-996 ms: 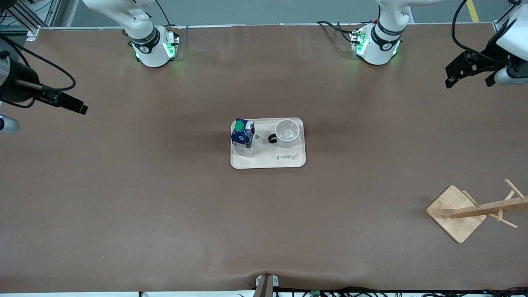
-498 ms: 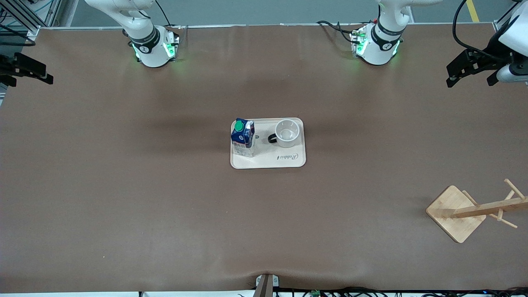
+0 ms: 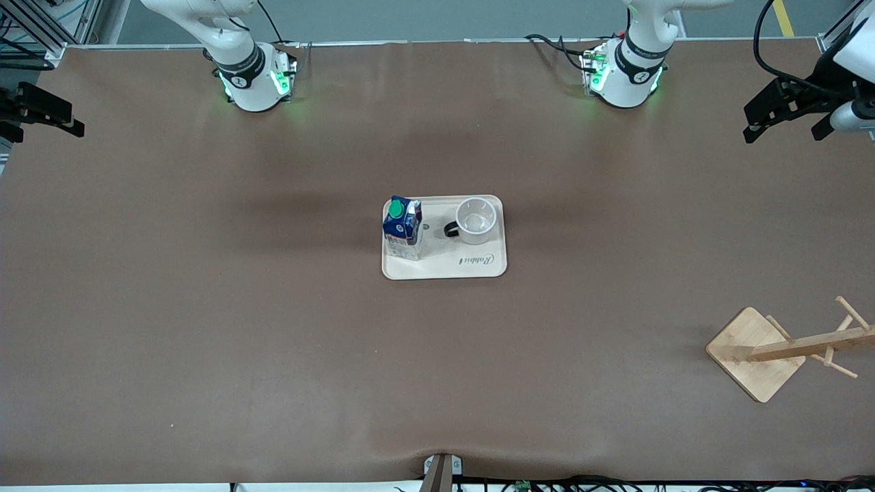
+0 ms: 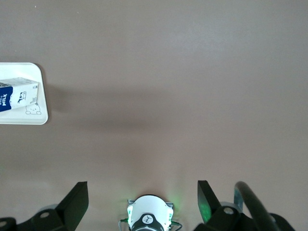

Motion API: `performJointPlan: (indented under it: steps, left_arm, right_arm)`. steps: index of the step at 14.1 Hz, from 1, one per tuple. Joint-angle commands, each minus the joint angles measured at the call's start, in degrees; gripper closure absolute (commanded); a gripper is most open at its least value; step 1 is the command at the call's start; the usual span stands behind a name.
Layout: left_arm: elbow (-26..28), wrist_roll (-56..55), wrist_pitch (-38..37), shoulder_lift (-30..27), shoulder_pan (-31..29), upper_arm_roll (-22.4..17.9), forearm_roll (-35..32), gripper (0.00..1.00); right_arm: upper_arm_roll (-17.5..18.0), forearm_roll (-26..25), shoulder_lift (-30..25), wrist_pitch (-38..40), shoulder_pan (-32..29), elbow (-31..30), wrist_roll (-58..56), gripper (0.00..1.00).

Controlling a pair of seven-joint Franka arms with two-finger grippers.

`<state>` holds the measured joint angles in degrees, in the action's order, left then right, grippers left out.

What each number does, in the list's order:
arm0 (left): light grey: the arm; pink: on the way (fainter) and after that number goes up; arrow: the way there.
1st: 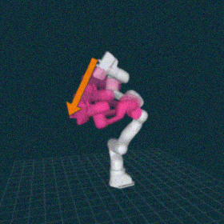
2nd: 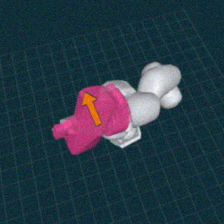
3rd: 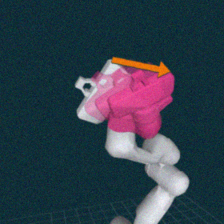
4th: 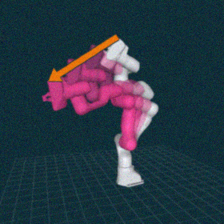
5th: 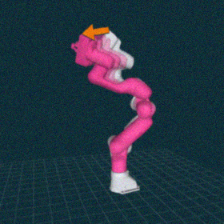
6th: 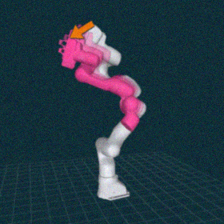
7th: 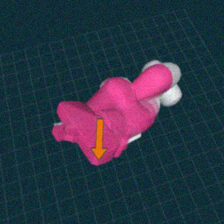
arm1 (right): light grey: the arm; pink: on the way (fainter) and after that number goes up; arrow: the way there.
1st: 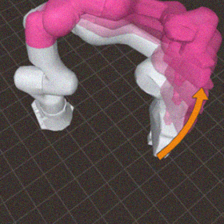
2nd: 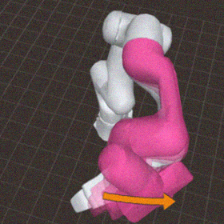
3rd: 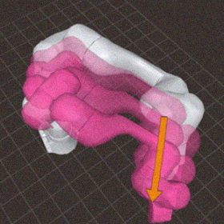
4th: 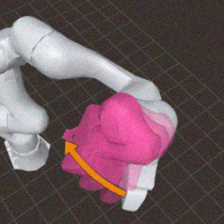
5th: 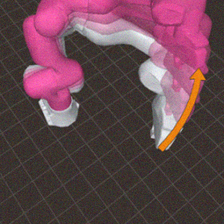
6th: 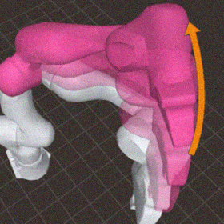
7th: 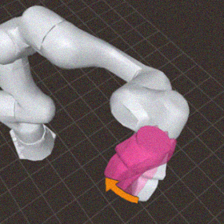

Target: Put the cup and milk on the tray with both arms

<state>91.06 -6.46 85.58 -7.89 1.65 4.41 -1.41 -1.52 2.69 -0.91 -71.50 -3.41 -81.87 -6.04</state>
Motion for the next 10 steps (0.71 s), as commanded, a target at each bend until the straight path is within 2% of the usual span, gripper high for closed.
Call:
performJointPlan:
  steps: [1,10]
  left_arm:
    - [-0.8,0.7,-1.4,-0.5,-0.4,0.0,1.2,0.00]
    - [-0.7,0.7,-2.6,-0.5,-0.4,-0.1,1.1,0.00]
  right_arm:
    - [0.8,0.8,-2.2,-0.3,0.1,-1.8,4.7,0.00]
    - [0.8,0.6,-2.3,-0.1,0.7,-2.0,5.4,0.00]
